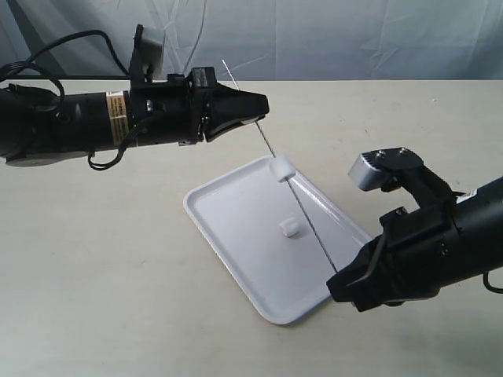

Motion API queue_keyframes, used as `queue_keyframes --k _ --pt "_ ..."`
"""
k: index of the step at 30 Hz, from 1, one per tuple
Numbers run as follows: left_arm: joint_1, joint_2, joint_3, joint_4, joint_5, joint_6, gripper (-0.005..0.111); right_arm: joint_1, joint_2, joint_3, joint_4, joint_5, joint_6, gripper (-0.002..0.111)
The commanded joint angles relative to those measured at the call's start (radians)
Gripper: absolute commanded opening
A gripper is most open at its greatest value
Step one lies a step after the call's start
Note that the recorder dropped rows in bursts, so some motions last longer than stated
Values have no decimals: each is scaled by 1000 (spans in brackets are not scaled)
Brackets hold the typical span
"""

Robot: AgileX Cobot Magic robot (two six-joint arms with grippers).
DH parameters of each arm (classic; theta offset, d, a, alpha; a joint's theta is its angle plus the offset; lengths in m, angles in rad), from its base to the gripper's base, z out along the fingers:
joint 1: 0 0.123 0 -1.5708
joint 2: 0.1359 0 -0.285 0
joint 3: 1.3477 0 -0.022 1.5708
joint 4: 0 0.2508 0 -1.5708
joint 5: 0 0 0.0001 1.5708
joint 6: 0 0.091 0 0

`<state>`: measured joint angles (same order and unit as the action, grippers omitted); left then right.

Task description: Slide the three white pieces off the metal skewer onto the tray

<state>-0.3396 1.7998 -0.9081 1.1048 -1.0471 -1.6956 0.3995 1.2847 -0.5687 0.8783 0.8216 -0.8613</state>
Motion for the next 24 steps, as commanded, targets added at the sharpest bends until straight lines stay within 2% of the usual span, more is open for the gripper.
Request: queue_keyframes --k 1,6,17,24 --pt "28 -8 -36 -160 65 10 4 -2 -1 26 -89 126 2 -1" --pt "47 -8 -36 -151 77 10 4 -2 -1 26 -113 150 2 -1" --pt "179 -8 -38 -41 12 -26 4 -2 -12 26 -156 190 4 -1" --pt "219 -8 -76 44 6 -48 4 -2 -12 27 -165 220 22 -1"
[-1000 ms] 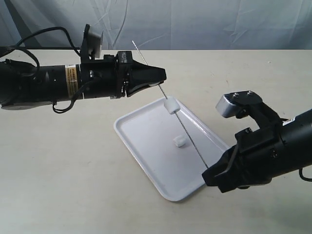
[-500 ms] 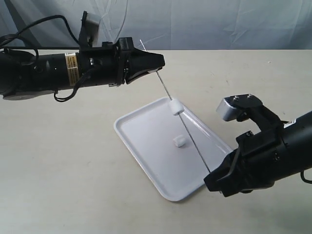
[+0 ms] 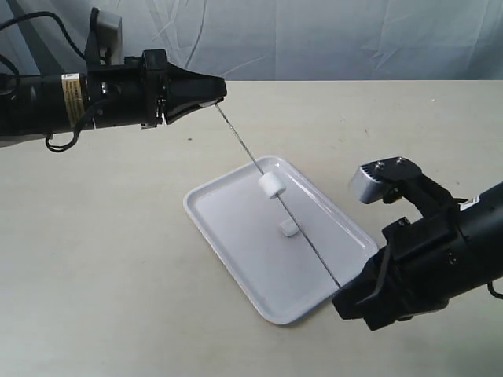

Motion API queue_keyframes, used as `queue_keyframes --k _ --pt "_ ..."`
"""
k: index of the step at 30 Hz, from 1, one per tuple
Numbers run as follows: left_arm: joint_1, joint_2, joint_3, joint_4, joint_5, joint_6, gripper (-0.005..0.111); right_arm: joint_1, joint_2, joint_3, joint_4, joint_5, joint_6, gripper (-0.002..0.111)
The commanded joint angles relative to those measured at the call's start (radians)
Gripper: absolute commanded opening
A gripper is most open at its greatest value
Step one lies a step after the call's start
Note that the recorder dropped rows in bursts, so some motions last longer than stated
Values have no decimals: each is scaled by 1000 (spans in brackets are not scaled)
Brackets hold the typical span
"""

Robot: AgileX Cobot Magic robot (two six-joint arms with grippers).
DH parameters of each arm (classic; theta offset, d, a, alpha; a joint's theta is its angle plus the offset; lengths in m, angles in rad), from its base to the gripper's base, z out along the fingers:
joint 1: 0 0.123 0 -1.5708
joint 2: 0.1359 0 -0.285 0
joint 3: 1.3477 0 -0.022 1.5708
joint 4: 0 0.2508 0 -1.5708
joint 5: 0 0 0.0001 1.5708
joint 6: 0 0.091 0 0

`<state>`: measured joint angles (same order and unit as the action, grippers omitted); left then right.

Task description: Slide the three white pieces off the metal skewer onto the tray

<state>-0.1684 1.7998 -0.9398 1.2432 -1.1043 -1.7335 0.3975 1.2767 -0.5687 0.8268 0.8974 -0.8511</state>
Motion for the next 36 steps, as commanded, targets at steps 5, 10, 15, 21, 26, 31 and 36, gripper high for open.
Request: queue_keyframes --k 5,10,15,21,26,31,36 --pt "87 -8 -78 -61 66 -42 4 0 -4 27 -124 151 20 -1" --pt "125 -2 -86 110 139 -105 2 0 -4 27 -124 141 20 -1" --pt "105 146 -86 364 75 -249 0 0 -61 25 -90 124 14 -1" --pt "-49 308 -86 260 8 -225 0 0 -145 23 -85 105 21 -1" --pt "-146 344 -86 106 18 -94 1 0 -145 23 -83 95 40 -1" --pt "-153 360 -86 137 82 -86 34 0 -145 23 -83 88 40 -1" --pt "-120 363 -86 133 118 -85 48 0 -145 23 -81 84 40 -1"
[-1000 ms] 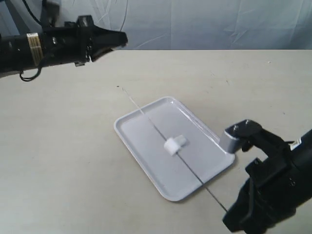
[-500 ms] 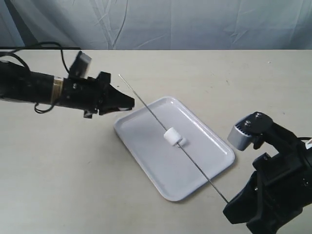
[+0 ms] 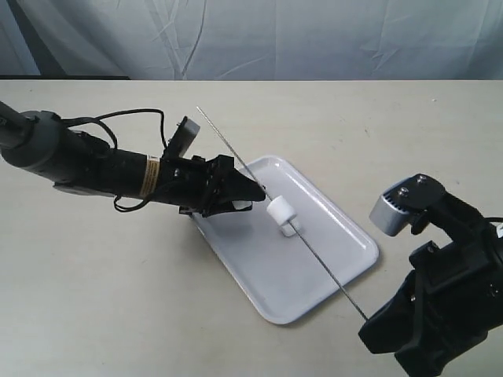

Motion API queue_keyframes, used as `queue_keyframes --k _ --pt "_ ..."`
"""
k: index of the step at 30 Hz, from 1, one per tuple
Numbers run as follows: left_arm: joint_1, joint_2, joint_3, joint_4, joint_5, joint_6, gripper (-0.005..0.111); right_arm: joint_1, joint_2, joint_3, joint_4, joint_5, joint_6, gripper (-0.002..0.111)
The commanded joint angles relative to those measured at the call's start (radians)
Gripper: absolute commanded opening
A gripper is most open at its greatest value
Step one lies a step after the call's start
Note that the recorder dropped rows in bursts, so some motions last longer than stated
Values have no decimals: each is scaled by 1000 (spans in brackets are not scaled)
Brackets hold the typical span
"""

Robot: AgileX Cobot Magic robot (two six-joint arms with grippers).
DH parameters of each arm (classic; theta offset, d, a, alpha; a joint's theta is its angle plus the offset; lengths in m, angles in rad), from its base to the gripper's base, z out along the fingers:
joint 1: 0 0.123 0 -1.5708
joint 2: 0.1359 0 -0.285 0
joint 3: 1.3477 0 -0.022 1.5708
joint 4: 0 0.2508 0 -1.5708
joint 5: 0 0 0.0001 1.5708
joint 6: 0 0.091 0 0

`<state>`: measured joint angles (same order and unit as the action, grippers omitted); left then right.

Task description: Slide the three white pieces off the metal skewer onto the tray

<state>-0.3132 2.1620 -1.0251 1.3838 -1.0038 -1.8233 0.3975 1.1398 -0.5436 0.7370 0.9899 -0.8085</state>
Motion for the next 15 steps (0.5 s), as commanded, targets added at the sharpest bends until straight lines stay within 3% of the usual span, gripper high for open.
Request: queue_keyframes --k 1,3,7,15 --pt "20 1 0 -5 20 3 54 0 -8 -2 9 -8 -3 -1" --pt "2 1 0 26 53 3 62 0 -8 -2 8 -18 -3 -1" --pt "-9 -4 0 148 112 59 63 0 -8 -2 8 -37 -3 -1" --pt "-9 -71 0 122 130 286 63 0 -8 -2 11 -56 -3 -1"
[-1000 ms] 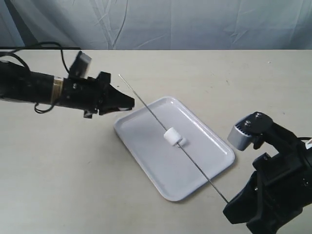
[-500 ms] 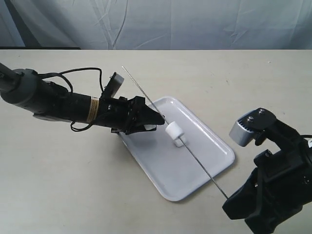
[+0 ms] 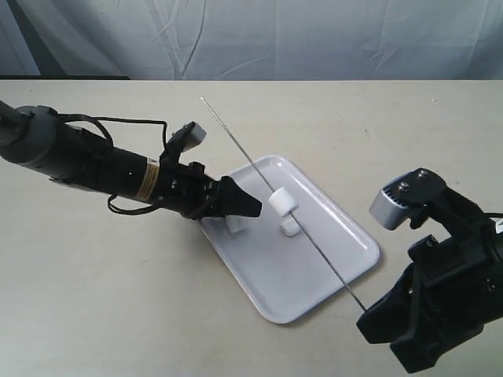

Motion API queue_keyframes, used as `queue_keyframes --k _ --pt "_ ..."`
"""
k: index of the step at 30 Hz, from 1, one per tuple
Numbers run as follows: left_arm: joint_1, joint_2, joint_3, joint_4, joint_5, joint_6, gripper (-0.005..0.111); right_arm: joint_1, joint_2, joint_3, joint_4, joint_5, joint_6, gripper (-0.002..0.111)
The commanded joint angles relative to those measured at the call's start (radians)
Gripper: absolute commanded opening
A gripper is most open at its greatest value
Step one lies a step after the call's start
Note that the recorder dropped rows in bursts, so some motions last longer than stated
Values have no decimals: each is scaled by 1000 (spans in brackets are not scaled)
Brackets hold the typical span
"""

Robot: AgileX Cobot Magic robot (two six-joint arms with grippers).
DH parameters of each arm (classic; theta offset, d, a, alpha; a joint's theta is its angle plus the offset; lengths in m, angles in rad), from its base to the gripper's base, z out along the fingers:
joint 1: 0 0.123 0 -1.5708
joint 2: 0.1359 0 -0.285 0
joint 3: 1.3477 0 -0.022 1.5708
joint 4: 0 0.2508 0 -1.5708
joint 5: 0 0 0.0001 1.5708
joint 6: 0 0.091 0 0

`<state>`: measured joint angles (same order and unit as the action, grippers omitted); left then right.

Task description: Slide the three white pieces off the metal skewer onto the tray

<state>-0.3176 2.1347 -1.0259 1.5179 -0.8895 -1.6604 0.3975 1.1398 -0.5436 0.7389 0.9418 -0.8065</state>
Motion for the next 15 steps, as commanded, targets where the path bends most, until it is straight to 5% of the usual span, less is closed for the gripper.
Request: queue_keyframes --k 1,8,15 --pt "-5 -55 0 -25 15 136 63 0 -8 -2 9 -8 -5 -1" --pt "23 -148 0 -122 25 154 63 0 -8 -2 11 -10 -5 -1" --pt "79 -247 0 51 -38 -92 63 0 -8 -11 56 -60 -5 -1"
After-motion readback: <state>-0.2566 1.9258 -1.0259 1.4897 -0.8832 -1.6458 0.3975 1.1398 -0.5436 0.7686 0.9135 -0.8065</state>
